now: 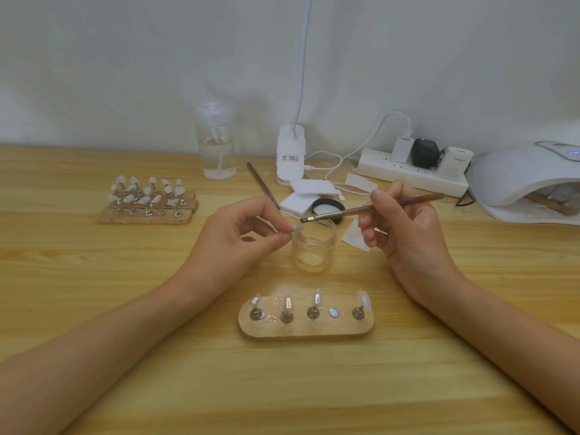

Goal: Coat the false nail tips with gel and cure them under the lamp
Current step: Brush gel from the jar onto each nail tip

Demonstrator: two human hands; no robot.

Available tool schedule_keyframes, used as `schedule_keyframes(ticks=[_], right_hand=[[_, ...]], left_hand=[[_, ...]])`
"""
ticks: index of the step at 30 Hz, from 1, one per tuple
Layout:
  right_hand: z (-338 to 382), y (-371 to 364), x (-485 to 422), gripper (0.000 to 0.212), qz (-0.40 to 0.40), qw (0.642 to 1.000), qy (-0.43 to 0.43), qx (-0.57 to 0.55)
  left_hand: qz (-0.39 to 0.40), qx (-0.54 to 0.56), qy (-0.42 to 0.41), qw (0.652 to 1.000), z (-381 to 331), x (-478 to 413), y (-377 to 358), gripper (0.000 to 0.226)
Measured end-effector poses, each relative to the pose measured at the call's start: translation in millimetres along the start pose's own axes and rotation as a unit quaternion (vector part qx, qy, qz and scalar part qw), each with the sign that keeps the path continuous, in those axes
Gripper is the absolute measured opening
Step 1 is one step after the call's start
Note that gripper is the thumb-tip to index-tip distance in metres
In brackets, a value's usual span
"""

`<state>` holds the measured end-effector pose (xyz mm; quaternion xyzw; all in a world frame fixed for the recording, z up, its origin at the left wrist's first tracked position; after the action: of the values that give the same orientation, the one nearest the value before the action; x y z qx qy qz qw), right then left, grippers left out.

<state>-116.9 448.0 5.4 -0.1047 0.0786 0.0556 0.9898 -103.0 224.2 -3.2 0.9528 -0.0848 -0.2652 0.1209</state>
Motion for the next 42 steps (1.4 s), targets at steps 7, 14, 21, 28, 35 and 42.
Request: schedule_keyframes(ticks=[7,14,21,28,35,42], right_hand=[[-1.4,1.5,0.2,0.021,-0.021,1.000,-0.011,0.021],[-1.5,-1.2,1.0,0.022,-0.007,1.000,-0.002,0.027],[-1.9,-1.0,0.1,0.023,0.014,1.000,0.012,0.012],[-0.7,0.9,-0.2,0.020,-0.009,1.000,0.008,0.016],[-2.3,1.9,-0.2,0.021,-0.023,0.999,0.002,0.030],[-2.0,-1.3,0.5,0.020,0.002,1.000,0.003,0.018]], left_hand=[[0.002,0.002,0.000,1.000,-0.3,-0.3,0.0,0.022],[-0.003,0.008,0.008,1.000,-1.9,-0.4,-1.6,0.018],[0.000,0.009,0.015,1.000,-1.7,-0.2,-1.5,0.016],[0.000,0.021,0.026,0.999,1.7,-0.4,-1.8,0.013],[-0.002,0.021,0.038,0.999,2.5,-0.1,-1.8,0.013],[0.007,0.027,0.045,0.999,2.7,-0.2,-0.7,0.012]])
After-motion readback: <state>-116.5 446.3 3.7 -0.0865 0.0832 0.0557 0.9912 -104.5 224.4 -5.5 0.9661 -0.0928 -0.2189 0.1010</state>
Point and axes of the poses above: each hand's wrist, its own x-axis away from the middle knuckle, its own y-axis out of the back of the hand, z = x × y, the point moved 2 cm from there along -x, towards the middle knuckle, and after that the axes turned 9 degrees about -y, right-handed, at the moved point
